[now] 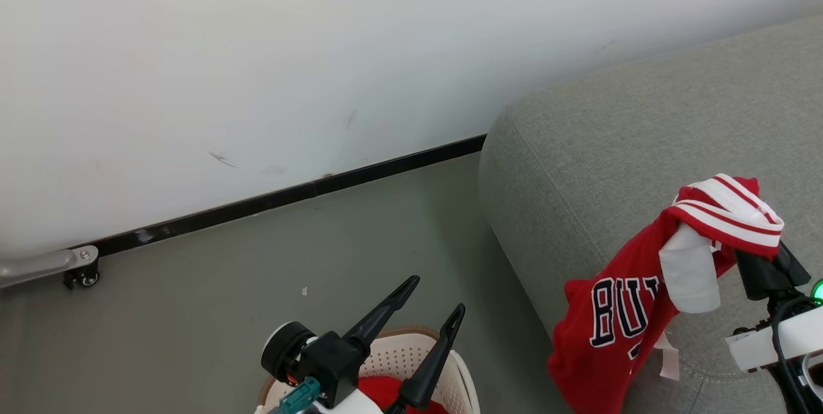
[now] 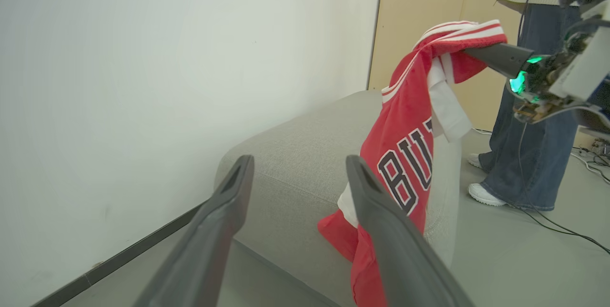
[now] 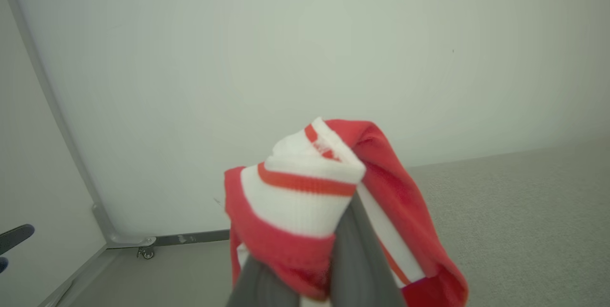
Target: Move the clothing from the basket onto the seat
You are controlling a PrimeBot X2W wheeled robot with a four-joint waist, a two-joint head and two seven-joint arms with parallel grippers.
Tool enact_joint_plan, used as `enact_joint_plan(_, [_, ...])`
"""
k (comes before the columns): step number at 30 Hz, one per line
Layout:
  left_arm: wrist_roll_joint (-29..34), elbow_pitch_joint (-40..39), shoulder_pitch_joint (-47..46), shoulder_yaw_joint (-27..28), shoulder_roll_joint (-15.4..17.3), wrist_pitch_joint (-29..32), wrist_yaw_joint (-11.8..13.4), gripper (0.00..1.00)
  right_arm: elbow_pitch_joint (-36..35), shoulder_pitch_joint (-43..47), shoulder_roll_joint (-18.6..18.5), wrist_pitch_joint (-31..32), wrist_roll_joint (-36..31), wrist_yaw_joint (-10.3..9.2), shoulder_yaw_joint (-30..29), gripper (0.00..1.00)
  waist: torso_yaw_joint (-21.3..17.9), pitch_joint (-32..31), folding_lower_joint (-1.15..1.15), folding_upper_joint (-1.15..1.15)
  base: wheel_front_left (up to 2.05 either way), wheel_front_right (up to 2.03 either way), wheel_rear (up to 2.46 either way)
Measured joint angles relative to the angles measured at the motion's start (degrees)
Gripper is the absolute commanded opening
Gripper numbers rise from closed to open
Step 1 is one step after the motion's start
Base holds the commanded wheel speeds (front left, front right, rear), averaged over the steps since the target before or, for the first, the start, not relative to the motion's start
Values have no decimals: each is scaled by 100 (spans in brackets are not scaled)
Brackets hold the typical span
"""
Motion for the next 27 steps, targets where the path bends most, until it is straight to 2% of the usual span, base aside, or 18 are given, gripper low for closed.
enact_joint_plan(7, [77,-145,18,-92,-1,0,59,100,215,-222,-201,70,138,0,230,0,-52,121,0,0,0,0,0])
enact_joint_plan(17, [303,-426,18,-141,29,10,135,100,606,-1895,-602,382,259,0,144,0,88,372,0,0,0,0,0])
enact_joint_plan(27, [426,-736,-197,-264,22,197,162,100,1426,-3339,-1066,790,548,0,-521,0,252,721,0,0,0,0,0])
